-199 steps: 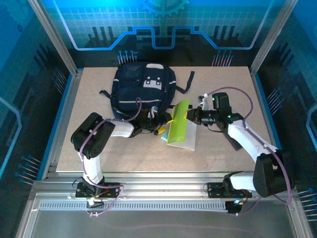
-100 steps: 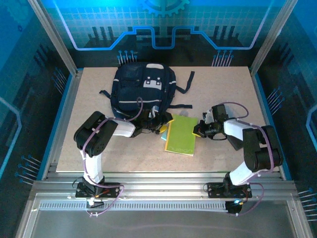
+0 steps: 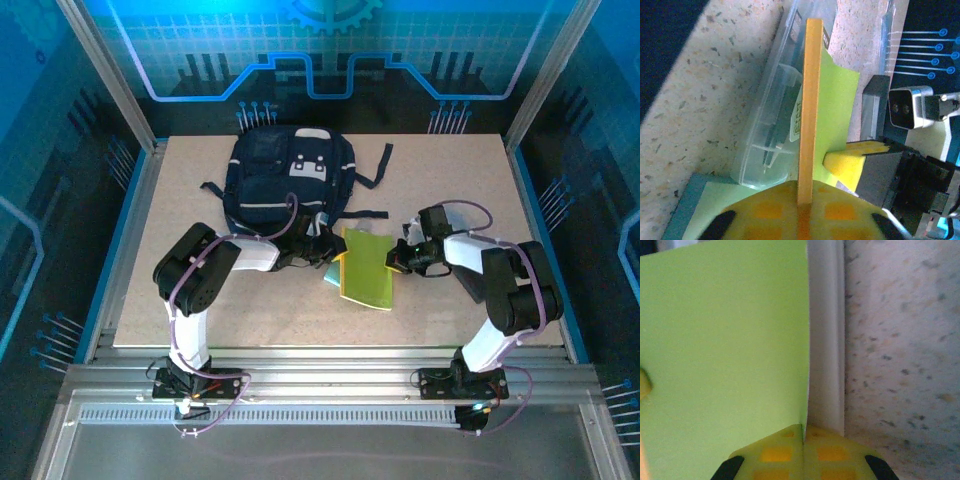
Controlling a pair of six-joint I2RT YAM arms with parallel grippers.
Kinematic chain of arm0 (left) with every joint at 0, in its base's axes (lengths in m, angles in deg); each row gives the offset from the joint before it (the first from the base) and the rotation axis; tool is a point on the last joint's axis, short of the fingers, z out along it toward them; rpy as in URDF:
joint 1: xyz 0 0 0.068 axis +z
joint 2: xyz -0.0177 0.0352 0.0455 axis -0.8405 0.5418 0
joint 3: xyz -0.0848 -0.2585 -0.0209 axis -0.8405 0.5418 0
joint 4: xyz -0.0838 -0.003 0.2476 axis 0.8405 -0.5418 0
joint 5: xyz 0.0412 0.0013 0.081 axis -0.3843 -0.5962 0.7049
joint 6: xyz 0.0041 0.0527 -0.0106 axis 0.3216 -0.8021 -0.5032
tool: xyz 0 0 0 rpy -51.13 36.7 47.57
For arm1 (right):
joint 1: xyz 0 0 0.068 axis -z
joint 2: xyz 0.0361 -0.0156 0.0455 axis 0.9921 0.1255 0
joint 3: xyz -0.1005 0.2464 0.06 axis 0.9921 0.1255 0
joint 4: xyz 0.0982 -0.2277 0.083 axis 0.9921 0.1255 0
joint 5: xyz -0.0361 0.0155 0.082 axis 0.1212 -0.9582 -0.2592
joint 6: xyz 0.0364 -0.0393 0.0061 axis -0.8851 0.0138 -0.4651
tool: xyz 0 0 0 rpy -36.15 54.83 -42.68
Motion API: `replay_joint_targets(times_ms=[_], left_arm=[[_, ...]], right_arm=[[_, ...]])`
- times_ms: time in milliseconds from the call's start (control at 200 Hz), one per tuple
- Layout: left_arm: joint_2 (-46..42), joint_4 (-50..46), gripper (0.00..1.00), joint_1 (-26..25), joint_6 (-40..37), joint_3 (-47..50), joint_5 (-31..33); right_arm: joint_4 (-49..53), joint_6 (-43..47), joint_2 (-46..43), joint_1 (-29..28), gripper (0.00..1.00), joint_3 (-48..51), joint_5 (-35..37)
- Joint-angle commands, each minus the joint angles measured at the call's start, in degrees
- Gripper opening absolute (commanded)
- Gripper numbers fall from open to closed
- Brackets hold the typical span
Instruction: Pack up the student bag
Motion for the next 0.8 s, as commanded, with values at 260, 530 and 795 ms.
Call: replay_joint_targets(times_ms=[260, 530, 795], left_arm=[[-11.6, -8.9, 0.00, 0.7, -1.2, -6.3, 2.7], [-15.3, -7.7, 0.00, 5.0, 0.9, -9.8, 16.8], [-14.8, 3.0, 0.00, 5.9, 9.8, -6.4, 25.9]], right_arm=[[14.1, -1.5, -14.7, -0.7, 0.98, -7.8, 8.1], [4.7, -19.2, -22.4, -6.3, 1.00, -5.4, 6.9], [-21.7, -39.5, -19.3, -16.7, 1.00, 0.1, 10.3]])
